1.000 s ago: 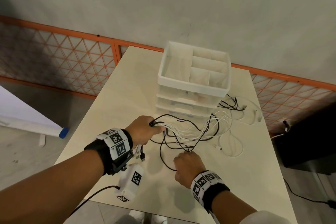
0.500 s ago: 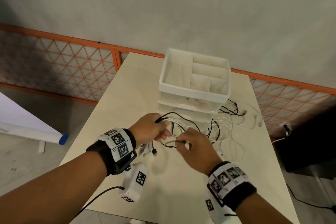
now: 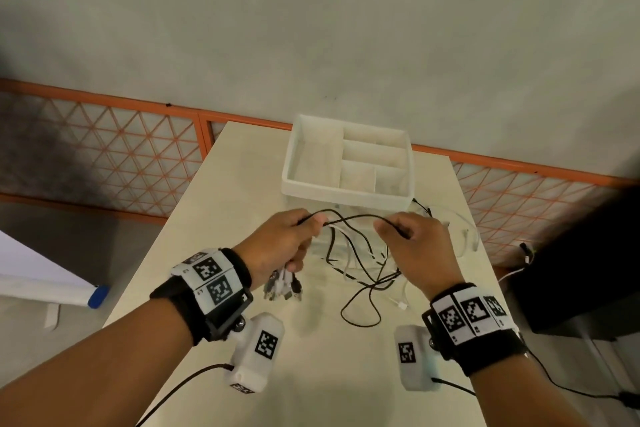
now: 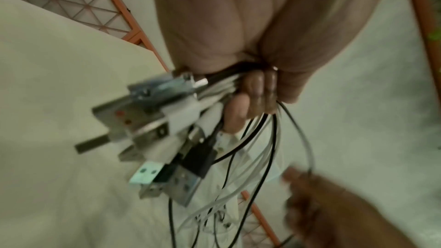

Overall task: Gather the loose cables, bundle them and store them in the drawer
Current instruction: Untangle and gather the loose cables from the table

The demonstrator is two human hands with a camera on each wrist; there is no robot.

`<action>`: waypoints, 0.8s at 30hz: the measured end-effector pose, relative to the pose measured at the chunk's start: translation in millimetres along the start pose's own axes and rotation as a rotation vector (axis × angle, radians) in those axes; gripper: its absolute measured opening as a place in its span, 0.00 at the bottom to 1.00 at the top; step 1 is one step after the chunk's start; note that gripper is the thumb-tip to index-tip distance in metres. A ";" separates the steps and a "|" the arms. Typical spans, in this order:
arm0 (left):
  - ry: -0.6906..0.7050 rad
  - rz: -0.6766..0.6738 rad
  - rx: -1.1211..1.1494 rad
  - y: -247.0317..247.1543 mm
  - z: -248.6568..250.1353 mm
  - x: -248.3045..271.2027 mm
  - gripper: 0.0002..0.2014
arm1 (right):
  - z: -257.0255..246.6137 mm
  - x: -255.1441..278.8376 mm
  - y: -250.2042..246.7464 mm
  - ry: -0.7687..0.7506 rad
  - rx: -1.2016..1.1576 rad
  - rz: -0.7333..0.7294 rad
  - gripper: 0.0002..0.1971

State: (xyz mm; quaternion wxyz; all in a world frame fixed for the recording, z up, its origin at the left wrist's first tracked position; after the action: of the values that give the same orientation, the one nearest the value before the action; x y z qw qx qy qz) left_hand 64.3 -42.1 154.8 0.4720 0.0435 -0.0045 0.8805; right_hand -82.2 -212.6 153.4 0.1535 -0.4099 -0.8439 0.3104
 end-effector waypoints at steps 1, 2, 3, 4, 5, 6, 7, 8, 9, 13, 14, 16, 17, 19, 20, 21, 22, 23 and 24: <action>0.022 0.017 -0.017 -3.2 6.4 -0.8 0.12 | 12.1 -3.9 -1.1 0.053 0.105 -0.021 0.21; 0.047 0.036 -0.031 -7.1 12.8 -1.7 0.11 | 26.2 -8.1 -2.7 0.123 0.196 -0.054 0.23; 0.071 0.059 -0.044 -11.8 18.3 -2.5 0.11 | 40.3 -12.0 -5.0 0.198 0.265 -0.080 0.22; 0.088 0.082 -0.061 -16.4 22.1 -3.2 0.11 | 53.9 -14.6 -7.3 0.273 0.313 -0.087 0.20; 0.097 0.101 -0.083 -20.8 23.7 -4.1 0.11 | 65.7 -17.8 -9.9 0.338 0.332 -0.081 0.19; 0.096 0.112 -0.112 -23.5 23.8 -4.7 0.11 | 73.6 -21.9 -13.0 0.372 0.312 -0.054 0.19; 0.089 0.117 -0.144 -25.1 22.4 -4.5 0.12 | 75.7 -26.0 -16.1 0.382 0.247 -0.003 0.19; 0.080 0.123 -0.171 -25.2 20.4 -4.5 0.14 | 74.8 -30.0 -20.9 0.376 0.141 0.064 0.18; 0.078 0.137 -0.187 -25.0 18.0 -5.0 0.15 | 71.4 -35.2 -26.2 0.365 0.032 0.132 0.17; 0.122 0.263 -0.179 -26.9 15.0 -6.5 0.15 | 75.9 -43.1 -29.9 0.549 0.319 -0.071 0.30; 0.130 0.282 -0.170 -28.8 16.1 -7.6 0.15 | 82.6 -43.0 -29.0 0.574 0.437 -0.079 0.32; 0.129 0.297 -0.179 -32.4 16.7 -9.1 0.15 | 90.5 -44.3 -30.3 0.538 0.422 -0.017 0.33; 0.120 0.299 -0.192 -33.5 15.7 -9.6 0.17 | 89.3 -45.4 -31.3 0.496 0.335 0.022 0.31; 0.087 0.311 -0.210 -33.4 11.8 -11.2 0.19 | 78.7 -45.0 -32.1 0.427 0.149 0.074 0.25; 0.071 0.325 -0.215 -32.8 10.2 -12.2 0.20 | 73.4 -45.2 -31.9 0.416 0.083 0.084 0.23; 0.058 0.339 -0.214 -32.1 9.1 -12.8 0.20 | 67.5 -44.4 -31.6 0.409 0.042 0.102 0.22; 0.047 0.352 -0.205 -30.9 8.6 -13.5 0.19 | 62.7 -42.7 -31.2 0.412 -0.007 0.116 0.23; 0.042 0.360 -0.190 -28.7 8.9 -14.2 0.18 | 57.0 -40.3 -30.1 0.409 -0.093 0.106 0.24; 0.039 0.361 -0.165 -24.9 9.9 -14.8 0.17 | 48.7 -36.5 -27.4 0.396 -0.190 0.062 0.25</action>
State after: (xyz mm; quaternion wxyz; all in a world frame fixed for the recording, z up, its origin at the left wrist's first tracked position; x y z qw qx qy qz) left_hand 93.9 -41.2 162.6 0.3086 -0.0139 -0.0756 0.9481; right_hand -101.0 -273.7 134.0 0.2673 -0.5011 -0.8098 0.1473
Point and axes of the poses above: each hand's wrist, its own x-axis away from the middle knuckle, its own y-axis out of the palm, z = x × y, the point moved 1 cm from there along -x, towards the middle knuckle, and after that the axes turned 13 degrees about y, right-handed, at the moved point
